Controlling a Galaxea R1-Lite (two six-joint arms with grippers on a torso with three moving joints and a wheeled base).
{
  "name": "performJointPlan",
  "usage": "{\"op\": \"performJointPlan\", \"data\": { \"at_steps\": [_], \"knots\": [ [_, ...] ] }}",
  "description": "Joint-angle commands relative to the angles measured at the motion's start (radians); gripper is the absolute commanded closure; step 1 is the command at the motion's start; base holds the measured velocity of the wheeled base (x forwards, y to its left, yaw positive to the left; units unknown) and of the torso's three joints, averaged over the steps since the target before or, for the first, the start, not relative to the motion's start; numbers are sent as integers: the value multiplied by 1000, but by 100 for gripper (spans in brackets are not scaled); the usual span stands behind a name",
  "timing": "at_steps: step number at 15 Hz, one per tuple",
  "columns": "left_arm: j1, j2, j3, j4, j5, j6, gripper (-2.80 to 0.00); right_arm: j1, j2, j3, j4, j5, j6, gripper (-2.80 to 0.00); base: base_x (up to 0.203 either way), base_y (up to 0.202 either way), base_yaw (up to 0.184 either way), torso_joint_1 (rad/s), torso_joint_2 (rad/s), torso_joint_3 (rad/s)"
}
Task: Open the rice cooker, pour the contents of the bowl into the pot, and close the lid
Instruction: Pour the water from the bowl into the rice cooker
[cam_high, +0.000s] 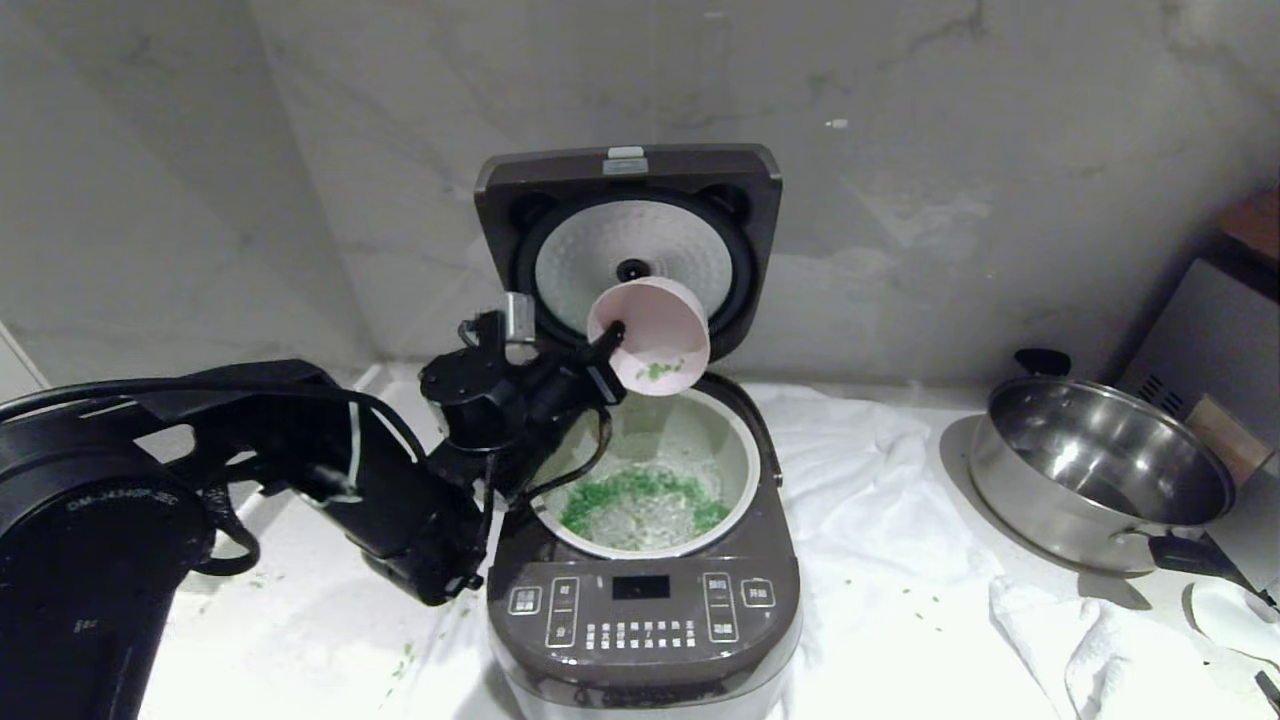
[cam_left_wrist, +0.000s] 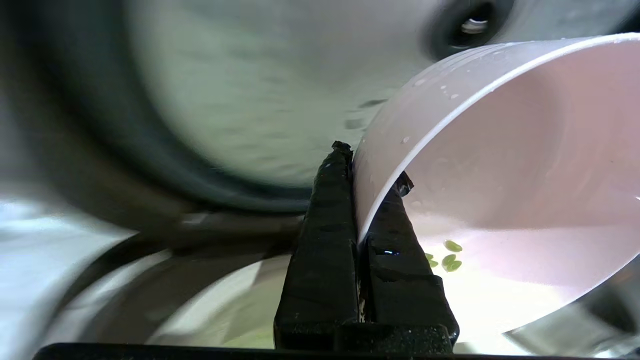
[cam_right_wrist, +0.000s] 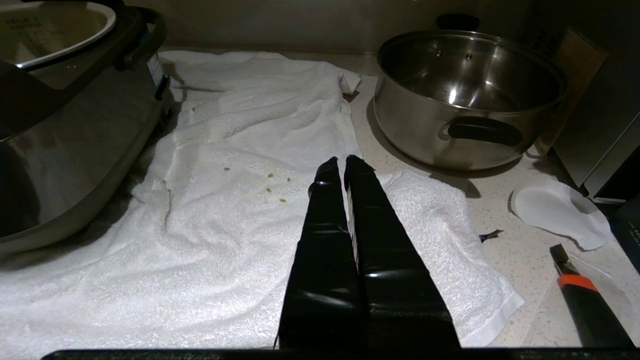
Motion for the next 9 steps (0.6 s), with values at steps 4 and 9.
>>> {"op": "performJointPlan", "data": {
  "at_steps": [4,9],
  "knots": [
    [63,-212,49,340,-13,37,0,0,1,0,0,0,0,0,0,0,0,0,0,0],
    [88,-416,47,880,-64,85,0,0,1,0,0,0,0,0,0,0,0,0,0,0]
  ]
}}
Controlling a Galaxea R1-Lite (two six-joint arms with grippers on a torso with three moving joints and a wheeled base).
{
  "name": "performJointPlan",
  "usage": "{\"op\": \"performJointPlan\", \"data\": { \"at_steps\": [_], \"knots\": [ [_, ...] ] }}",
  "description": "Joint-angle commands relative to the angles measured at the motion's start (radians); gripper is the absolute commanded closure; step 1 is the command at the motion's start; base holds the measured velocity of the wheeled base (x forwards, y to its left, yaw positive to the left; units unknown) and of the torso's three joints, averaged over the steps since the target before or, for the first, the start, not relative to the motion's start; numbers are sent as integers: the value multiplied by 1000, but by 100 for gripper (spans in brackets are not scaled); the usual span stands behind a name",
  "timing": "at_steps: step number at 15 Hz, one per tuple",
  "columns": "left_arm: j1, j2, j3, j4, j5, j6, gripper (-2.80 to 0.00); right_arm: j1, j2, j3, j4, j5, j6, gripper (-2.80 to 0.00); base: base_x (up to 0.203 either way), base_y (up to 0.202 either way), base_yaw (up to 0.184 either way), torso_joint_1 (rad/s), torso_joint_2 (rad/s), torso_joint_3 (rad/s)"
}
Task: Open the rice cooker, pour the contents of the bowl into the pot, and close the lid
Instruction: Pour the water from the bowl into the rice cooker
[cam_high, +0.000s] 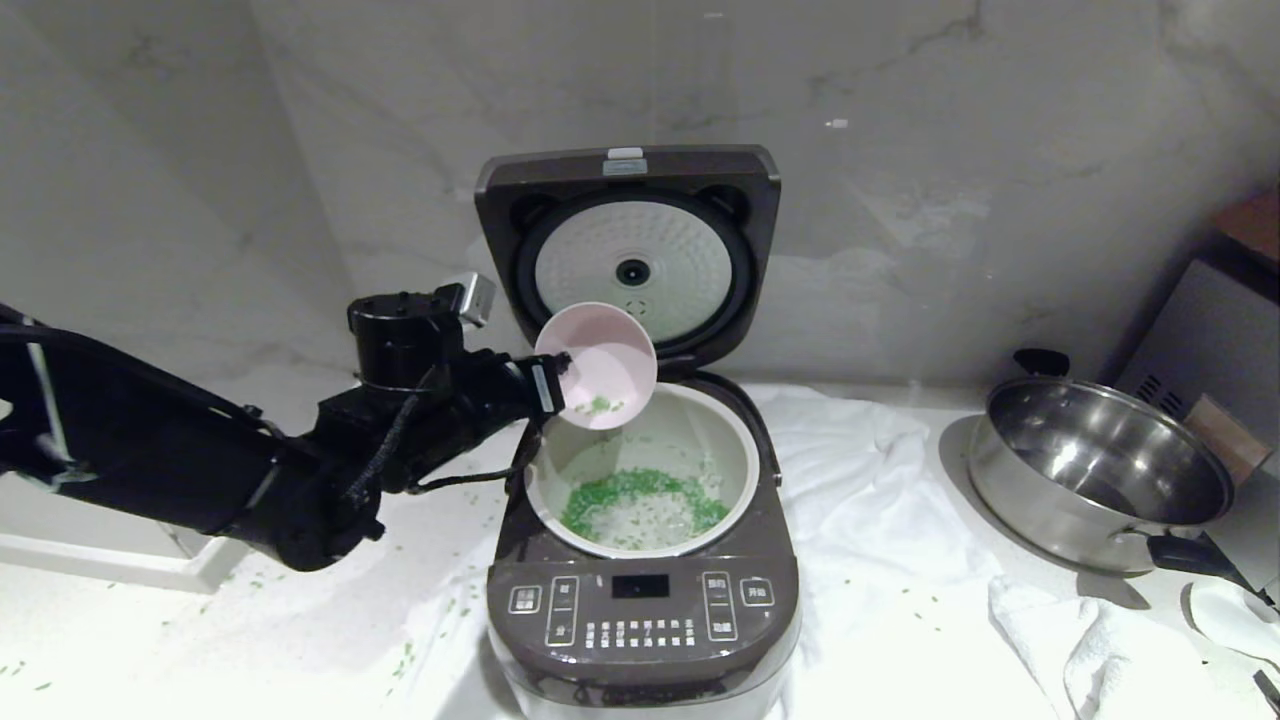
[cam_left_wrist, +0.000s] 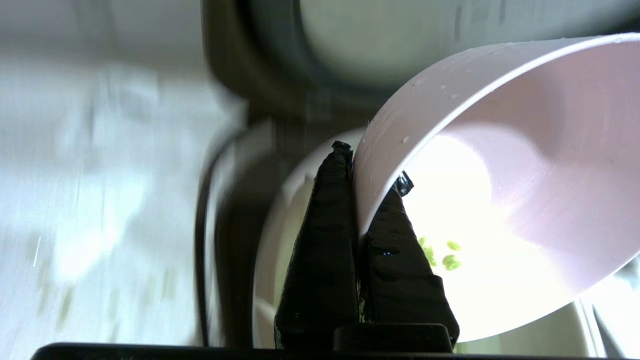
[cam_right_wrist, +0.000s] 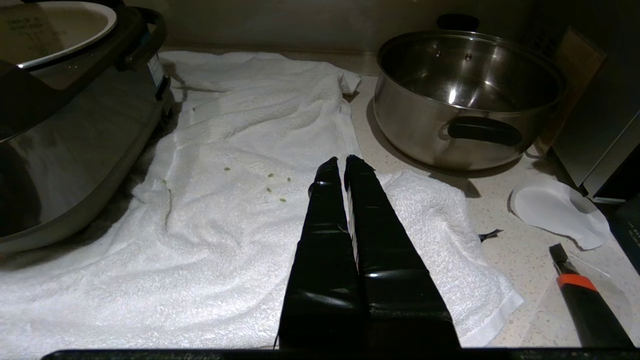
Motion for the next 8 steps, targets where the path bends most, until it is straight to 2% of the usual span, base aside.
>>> {"op": "performJointPlan", "data": {
  "at_steps": [1,3,5,6,8],
  "knots": [
    [4,-159,-11,378,-42,0,0,0,1,0,-1,1,-1,0,0,0,0,0,0,0],
    [20,-236,-53,637,-71,7,0,0,1,0,1,1,-1,0,0,0,0,0,0,0],
    [79,-288,-94,826,-93,34,0,0,1,0,1,1,-1,0,0,0,0,0,0,0],
    [118,-306,-100,876,-110,47,0,0,1,0,1,1,-1,0,0,0,0,0,0,0],
    [205,-328,-101,944,-128,118,0,0,1,0,-1,1,-1,0,0,0,0,0,0,0]
  ]
}}
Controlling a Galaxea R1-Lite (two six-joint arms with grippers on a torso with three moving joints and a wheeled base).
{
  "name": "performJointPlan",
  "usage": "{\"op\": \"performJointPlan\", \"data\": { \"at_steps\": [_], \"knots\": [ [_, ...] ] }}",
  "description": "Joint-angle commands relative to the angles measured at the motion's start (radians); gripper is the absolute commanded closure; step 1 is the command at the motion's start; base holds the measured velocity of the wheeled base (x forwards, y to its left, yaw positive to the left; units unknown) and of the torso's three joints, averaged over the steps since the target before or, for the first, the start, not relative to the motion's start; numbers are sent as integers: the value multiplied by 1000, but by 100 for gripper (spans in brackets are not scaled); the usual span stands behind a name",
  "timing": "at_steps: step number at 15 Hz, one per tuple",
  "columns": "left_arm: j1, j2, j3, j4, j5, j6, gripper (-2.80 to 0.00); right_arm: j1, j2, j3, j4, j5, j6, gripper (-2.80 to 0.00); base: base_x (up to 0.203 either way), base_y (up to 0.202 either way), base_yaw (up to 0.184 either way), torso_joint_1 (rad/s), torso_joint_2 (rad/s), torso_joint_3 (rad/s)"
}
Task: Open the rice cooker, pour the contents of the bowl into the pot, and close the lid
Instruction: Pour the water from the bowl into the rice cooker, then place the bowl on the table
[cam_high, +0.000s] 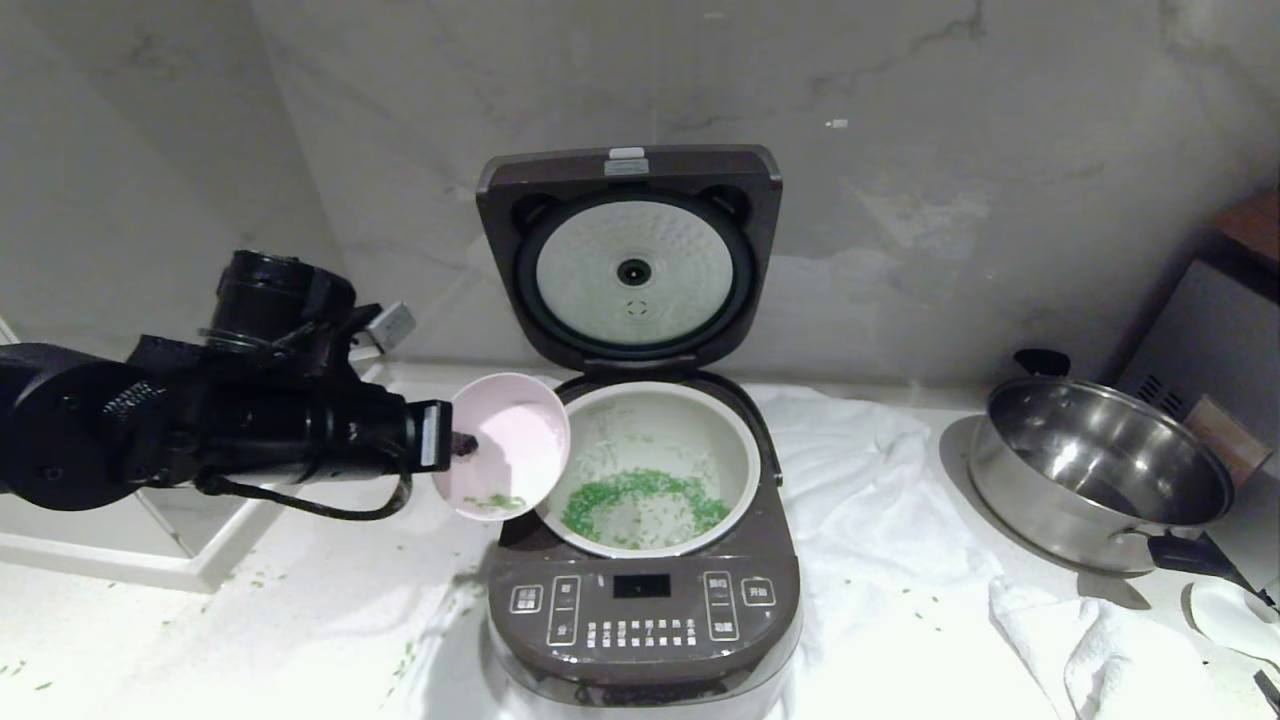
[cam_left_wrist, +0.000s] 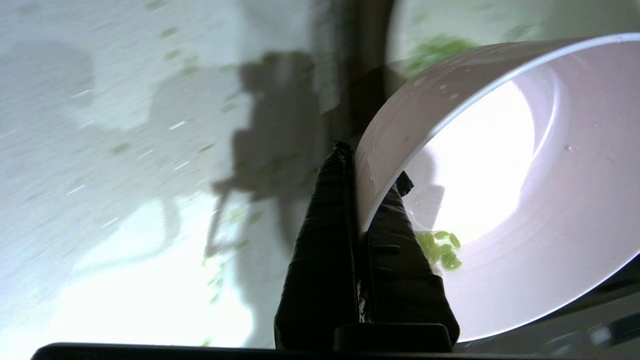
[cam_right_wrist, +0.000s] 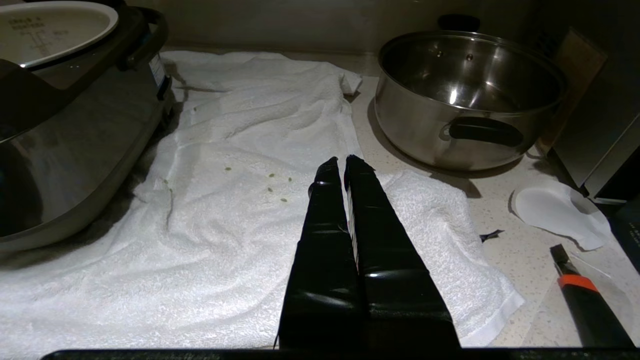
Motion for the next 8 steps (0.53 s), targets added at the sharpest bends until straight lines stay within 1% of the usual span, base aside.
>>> {"op": "performJointPlan", "data": {
  "at_steps": [1,2,5,8],
  "knots": [
    [99,-57,-8,83,-12,42,0,0,1,0,-1,0,-1,0,0,0,0,0,0,0],
    [136,-63,-13,128,-14,50,0,0,1,0,-1,0,-1,0,0,0,0,0,0,0],
    [248,-63,-48,309,-15,86,0,0,1,0,0,0,-1,0,0,0,0,0,0,0],
    [334,-63,-54,457,-16,168,0,0,1,0,0,0,-1,0,0,0,0,0,0,0]
  ]
}}
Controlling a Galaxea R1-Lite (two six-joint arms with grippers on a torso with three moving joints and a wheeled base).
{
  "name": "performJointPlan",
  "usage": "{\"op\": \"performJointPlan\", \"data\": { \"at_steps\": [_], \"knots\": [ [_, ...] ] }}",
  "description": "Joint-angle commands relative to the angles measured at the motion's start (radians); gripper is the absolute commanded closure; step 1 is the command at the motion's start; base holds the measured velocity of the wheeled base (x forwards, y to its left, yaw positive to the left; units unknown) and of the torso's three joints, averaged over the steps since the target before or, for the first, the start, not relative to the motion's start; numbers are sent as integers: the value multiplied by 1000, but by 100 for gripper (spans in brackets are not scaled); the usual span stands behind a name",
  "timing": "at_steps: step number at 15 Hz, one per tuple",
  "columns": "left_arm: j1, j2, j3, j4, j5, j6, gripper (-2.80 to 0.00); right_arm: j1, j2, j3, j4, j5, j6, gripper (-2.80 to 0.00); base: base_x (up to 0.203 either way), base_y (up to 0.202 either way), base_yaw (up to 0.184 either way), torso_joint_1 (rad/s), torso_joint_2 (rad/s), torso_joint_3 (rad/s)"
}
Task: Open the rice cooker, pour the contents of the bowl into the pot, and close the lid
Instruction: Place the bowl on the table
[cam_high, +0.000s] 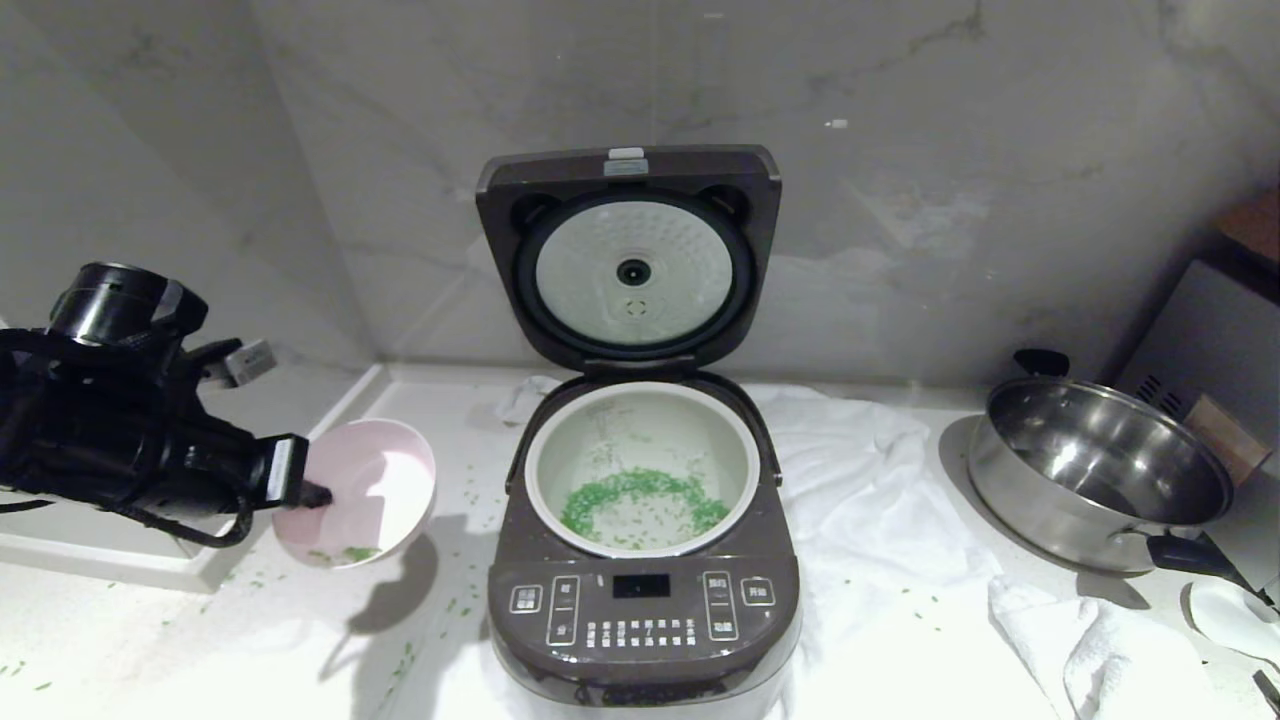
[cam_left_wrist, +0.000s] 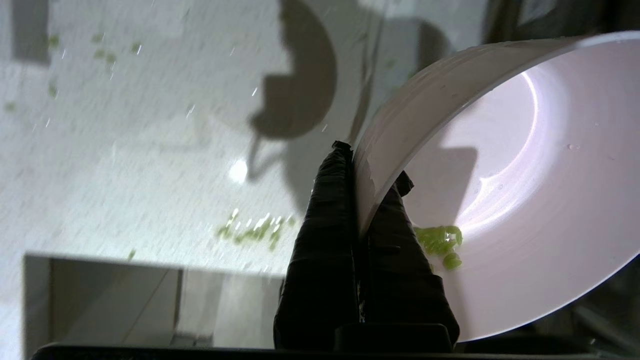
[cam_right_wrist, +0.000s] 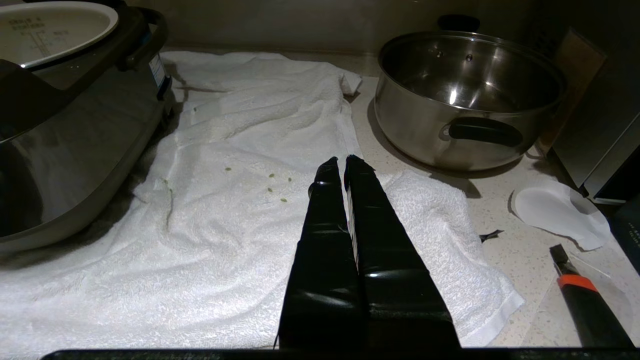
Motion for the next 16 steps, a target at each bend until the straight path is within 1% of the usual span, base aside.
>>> {"op": "performJointPlan", "data": {
  "at_steps": [1,3,6,8,9,12,13,16],
  "knots": [
    [68,2,-2,109,-1,45,0,0,1,0,-1,0,-1,0,0,0,0,0,0,0],
    [110,8,17,127,-2,50,0,0,1,0,-1,0,-1,0,0,0,0,0,0,0],
    [203,54,99,122,-13,49,0,0,1,0,-1,0,-1,0,0,0,0,0,0,0],
    [273,97,126,108,-72,51,0,0,1,0,-1,0,-1,0,0,0,0,0,0,0],
    [293,114,137,88,-86,51,0,0,1,0,1,0,-1,0,0,0,0,0,0,0],
    [351,158,159,28,-88,52,0,0,1,0,1,0,-1,0,0,0,0,0,0,0],
    [383,176,168,18,-90,57,0,0,1,0,0,0,-1,0,0,0,0,0,0,0],
    [476,249,226,-66,-81,109,0,0,1,0,1,0,-1,0,0,0,0,0,0,0]
  ]
}}
